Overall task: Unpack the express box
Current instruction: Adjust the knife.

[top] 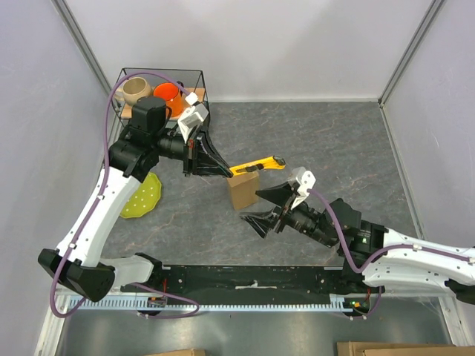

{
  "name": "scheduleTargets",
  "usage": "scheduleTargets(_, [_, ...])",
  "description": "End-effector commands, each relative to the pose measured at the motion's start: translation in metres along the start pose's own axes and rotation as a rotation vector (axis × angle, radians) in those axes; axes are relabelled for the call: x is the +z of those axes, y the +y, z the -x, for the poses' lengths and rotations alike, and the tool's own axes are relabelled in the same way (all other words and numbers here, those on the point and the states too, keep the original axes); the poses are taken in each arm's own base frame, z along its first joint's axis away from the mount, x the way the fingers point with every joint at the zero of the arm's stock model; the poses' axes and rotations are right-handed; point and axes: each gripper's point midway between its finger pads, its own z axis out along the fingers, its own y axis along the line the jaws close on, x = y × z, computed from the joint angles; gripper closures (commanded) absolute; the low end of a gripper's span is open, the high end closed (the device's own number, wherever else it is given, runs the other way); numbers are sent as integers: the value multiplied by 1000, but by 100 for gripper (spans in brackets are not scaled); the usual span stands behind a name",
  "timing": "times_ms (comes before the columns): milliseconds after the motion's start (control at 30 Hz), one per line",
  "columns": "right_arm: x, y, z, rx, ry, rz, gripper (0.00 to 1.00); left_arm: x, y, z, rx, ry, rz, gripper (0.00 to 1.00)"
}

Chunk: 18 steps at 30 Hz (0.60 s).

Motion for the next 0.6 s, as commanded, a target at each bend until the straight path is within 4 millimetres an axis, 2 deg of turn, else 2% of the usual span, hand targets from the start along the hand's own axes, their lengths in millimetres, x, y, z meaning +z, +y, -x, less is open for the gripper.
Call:
scheduleTargets(0, [8, 12, 69, 1, -234, 36, 14, -3, -26, 11, -3, -21, -76, 98])
scheduleTargets(367, [7, 17, 109, 12, -370, 74, 20, -2, -32, -3, -10, -13, -119, 98])
scheduleTargets(567, [16, 29, 112, 10, -365, 140, 25, 1, -40, -9, 8, -2, -148, 98])
